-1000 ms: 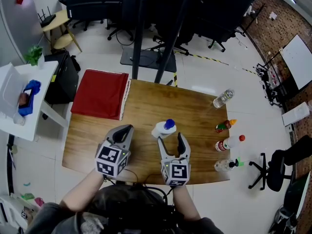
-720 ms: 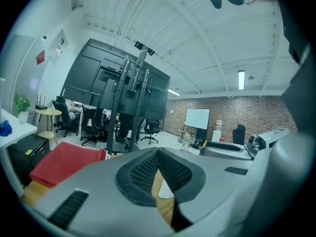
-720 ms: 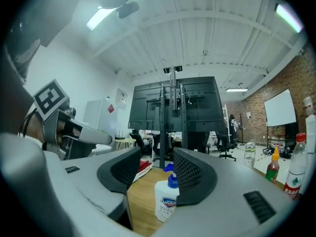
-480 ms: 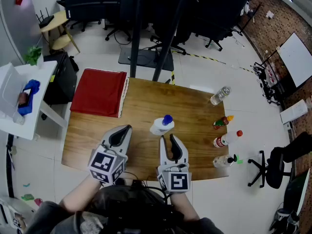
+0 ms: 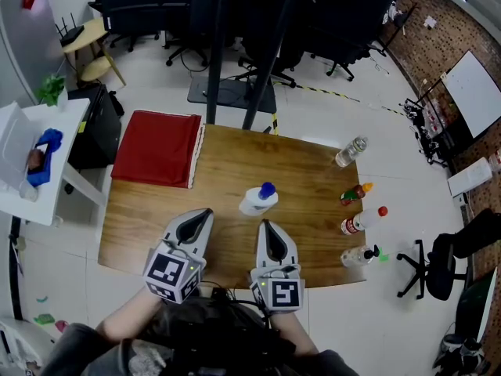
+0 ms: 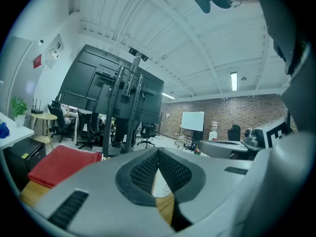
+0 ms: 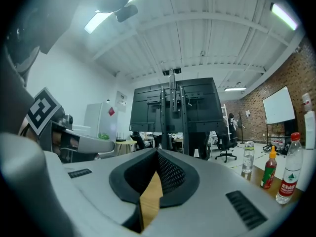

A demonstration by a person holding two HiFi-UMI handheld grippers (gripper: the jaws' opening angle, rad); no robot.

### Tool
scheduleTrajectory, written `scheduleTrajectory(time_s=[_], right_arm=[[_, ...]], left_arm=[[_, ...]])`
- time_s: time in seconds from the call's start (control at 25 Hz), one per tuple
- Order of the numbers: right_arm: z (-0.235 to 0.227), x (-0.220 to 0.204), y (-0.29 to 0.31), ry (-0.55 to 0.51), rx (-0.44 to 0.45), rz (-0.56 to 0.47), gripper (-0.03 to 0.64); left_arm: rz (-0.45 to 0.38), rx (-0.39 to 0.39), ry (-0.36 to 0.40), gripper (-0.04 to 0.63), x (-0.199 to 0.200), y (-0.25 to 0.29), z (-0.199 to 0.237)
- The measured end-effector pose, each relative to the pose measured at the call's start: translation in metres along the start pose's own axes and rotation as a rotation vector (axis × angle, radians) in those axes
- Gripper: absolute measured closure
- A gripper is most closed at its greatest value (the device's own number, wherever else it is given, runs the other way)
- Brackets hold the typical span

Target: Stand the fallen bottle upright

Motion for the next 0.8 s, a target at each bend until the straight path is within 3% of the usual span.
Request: scheduleTrajectory(time_s=[0.8], right_arm=[[0.007,-0.014,-0.014,-0.052,0.031,0.065,0.595]], left_arm=[[0.011,-0.007,0.010,0.568,-0.012,-0.006,-0.016]])
Point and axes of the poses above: the fingertips, and each gripper's own axes: y forward along the fingers, z to its left, x out of its top, the point moved 1 cm from there along -y, backward along the fingers, and after that the axes turned 3 degrees about -x, right-handed, at the moved point
